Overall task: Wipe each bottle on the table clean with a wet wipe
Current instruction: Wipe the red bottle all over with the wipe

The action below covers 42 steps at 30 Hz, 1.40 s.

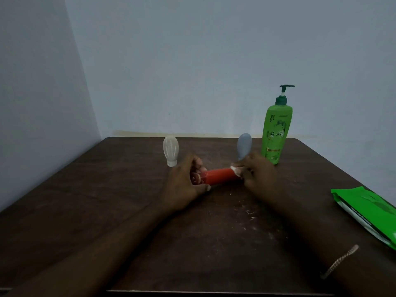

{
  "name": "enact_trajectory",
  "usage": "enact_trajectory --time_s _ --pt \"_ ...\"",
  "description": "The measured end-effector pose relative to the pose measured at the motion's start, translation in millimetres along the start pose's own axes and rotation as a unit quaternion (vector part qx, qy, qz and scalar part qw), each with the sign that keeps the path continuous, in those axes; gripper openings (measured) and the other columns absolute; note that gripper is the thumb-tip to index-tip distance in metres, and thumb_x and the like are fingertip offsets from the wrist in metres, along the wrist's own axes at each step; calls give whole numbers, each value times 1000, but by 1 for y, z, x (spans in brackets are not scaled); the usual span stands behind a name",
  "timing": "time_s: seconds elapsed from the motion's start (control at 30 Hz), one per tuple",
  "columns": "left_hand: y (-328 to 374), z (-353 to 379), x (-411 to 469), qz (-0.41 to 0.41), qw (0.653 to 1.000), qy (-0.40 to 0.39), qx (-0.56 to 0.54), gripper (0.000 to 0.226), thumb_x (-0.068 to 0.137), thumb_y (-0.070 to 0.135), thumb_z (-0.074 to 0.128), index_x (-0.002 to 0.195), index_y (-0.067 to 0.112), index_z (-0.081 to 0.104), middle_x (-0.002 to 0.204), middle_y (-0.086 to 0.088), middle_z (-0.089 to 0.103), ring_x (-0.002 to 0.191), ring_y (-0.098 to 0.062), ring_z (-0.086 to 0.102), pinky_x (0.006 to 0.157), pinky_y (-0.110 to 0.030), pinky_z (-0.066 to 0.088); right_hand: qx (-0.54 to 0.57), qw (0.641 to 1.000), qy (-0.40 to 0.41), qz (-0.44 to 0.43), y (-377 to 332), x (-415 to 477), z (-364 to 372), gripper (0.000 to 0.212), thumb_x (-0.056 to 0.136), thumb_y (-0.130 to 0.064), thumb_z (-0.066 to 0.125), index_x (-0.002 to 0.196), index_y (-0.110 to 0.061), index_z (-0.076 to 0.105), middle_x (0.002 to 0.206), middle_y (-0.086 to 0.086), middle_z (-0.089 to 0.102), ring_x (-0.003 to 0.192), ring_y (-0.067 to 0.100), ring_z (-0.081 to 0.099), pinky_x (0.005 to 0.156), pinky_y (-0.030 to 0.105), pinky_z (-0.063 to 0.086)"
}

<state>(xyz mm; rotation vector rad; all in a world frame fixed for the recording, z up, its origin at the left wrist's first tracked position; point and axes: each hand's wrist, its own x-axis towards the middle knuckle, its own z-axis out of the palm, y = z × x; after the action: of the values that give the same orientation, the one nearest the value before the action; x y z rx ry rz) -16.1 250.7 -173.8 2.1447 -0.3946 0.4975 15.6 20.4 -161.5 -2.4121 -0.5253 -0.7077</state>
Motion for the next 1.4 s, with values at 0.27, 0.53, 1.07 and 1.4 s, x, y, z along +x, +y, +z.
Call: enact_trajectory --time_s 0.27,0.53,1.07,1.4 --pt "4 -12 3 -72 990 26 -121 56 69 22 89 108 32 50 115 11 58 105 -11 61 82 -32 57 122 977 -10 172 38 1 -1 18 87 -10 67 94 -24 77 76 -2 74 65 6 68 62 23 55" --pt "5 -13 9 -106 962 74 -239 54 69 15 88 108 26 52 117 3 63 107 -19 65 82 -39 61 158 982 68 83 15 0 0 15 90 -23 68 102 -27 75 95 -11 68 89 2 61 77 25 50" --pt "13 6 9 -81 977 129 -147 54 77 55 79 120 39 49 108 14 66 96 -5 67 82 -36 59 109 987 -89 -73 -48 -20 28 10 84 -28 72 87 -31 63 85 -16 62 80 -1 59 72 19 46" --pt "13 -4 10 -46 975 26 217 90 72 66 77 143 27 37 134 0 57 110 -17 59 93 -38 52 106 990 91 20 -3 -6 -8 9 84 -17 74 92 -18 76 87 -6 70 79 2 63 71 27 54"
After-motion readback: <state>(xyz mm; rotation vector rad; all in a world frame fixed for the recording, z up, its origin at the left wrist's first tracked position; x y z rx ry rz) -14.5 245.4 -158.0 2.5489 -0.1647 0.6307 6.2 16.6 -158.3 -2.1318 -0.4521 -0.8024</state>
